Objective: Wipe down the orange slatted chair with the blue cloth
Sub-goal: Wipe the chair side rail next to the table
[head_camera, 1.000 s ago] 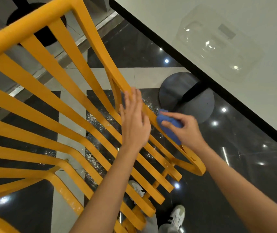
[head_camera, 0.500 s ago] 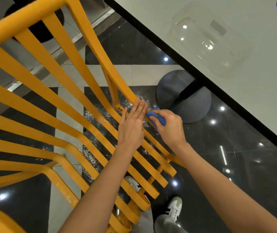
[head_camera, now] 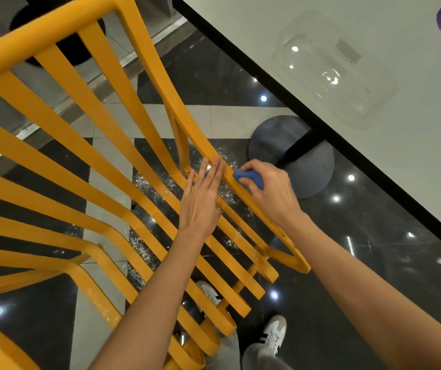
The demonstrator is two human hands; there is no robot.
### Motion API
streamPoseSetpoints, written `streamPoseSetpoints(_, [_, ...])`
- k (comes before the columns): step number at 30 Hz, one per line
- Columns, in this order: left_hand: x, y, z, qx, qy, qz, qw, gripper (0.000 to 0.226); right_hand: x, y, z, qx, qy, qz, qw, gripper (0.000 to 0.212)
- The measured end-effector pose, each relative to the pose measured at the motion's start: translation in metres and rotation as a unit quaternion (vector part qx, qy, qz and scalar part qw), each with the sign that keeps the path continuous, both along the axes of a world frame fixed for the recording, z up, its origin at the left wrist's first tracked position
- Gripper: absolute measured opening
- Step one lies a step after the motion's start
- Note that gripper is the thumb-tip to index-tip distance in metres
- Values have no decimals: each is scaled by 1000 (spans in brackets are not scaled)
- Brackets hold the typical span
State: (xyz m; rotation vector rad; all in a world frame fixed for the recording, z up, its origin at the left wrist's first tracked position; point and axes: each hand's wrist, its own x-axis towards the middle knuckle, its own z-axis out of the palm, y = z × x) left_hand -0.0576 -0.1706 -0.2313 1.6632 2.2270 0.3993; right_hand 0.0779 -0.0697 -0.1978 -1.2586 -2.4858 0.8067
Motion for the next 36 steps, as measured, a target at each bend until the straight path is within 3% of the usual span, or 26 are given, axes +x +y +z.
streamPoseSetpoints(5, [-3, 1, -1, -8, 36, 7, 999, 92, 14, -4, -10, 17, -51, 82, 995, 18])
streamPoseSetpoints(13, [-1, 1, -1, -22, 47, 18, 999, 92, 2, 2, -9, 16, -45, 39, 998, 17])
streamPoseSetpoints(18, [-2, -1, 1, -17, 44, 18, 999, 92, 49, -27, -5, 11, -44, 26, 999, 20])
streamPoseSetpoints(23, [-4, 0, 7, -28, 52, 12, 998, 88, 59, -19, 14, -101, -82, -30, 991, 20])
streamPoseSetpoints(26, [-5, 1, 8, -32, 49, 15, 998, 88, 30, 5, 20, -116, -28, -74, 990, 14])
streamPoseSetpoints(30, [-4, 1, 7, -28, 41, 27, 998, 90, 3, -5, -1, -94, 3, -60, 994, 27])
streamPoseSetpoints(36, [-2, 2, 8, -33, 39, 36, 998, 89, 54, -52, -24, -43, 72, -99, 992, 32])
